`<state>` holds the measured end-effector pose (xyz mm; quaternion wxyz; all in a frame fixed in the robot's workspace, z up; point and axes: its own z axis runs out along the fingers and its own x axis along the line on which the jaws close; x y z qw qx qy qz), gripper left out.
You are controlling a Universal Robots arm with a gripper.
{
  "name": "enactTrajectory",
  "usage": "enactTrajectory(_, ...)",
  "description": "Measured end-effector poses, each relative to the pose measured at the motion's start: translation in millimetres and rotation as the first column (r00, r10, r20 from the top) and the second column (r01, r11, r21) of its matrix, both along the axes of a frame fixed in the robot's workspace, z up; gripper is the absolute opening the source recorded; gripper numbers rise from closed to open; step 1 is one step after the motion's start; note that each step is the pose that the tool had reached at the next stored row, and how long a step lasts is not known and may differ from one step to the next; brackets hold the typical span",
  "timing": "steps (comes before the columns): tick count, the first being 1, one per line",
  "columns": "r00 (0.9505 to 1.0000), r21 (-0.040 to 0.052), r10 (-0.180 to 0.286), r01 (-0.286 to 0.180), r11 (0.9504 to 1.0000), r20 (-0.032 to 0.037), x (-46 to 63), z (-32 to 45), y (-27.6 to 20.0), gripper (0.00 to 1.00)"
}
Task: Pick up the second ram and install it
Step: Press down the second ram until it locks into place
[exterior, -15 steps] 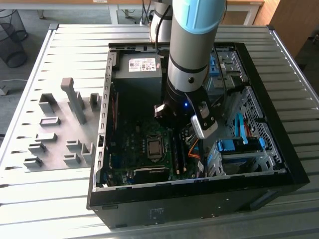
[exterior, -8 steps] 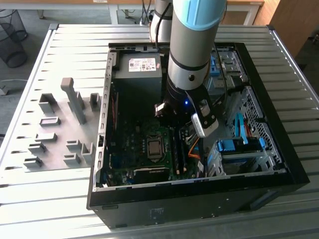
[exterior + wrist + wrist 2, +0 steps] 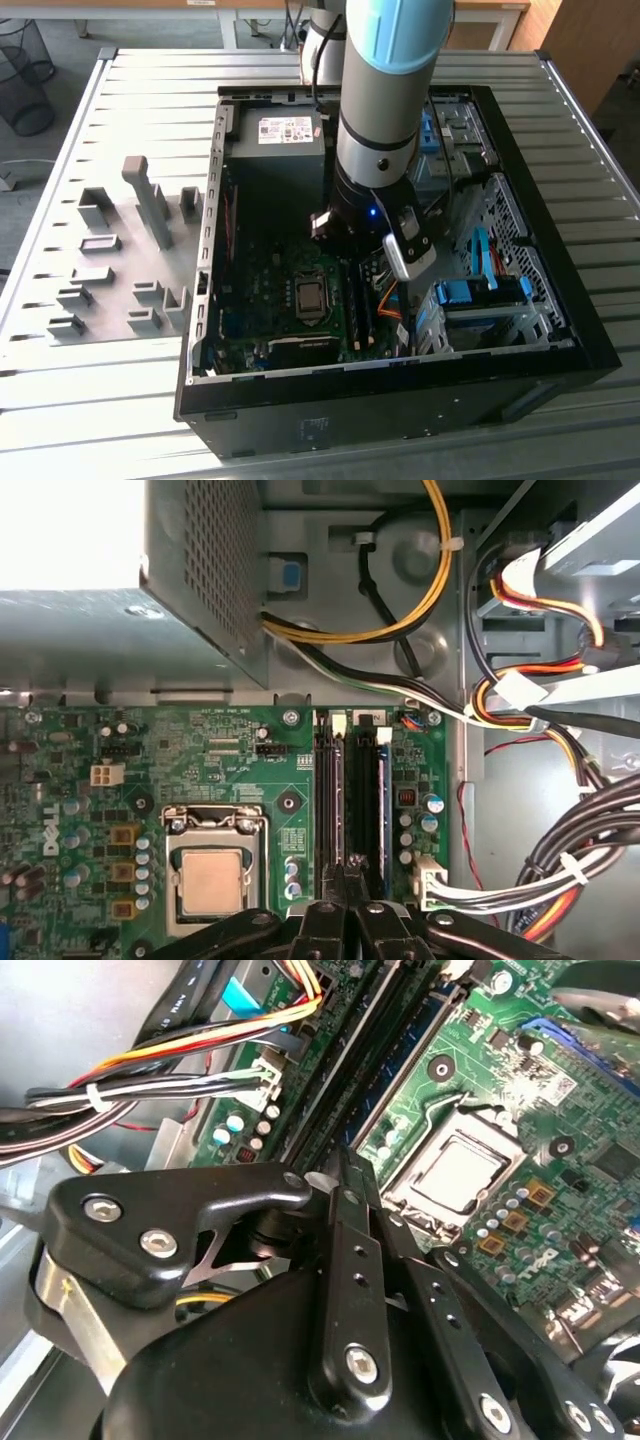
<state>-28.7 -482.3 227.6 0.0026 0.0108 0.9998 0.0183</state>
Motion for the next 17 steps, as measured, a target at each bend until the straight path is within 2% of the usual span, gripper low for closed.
enactTrajectory(3,1.0,0.0,0.0,0.0,1.0,0.0,0.0,-4.5,0.0,0.11)
enactTrajectory(11,1.0,0.0001,0.0,0.0,1.0,0.0001,0.0,-10.4,0.0,0.11)
enactTrajectory(15,1.0,0.0009,0.0,0.0,1.0,0.0002,0.0,-9.5,0.1,0.11)
enactTrajectory(17,1.0,0.0012,0.0,0.0,1.0,0.0002,0.0,-4.3,0.2,0.11)
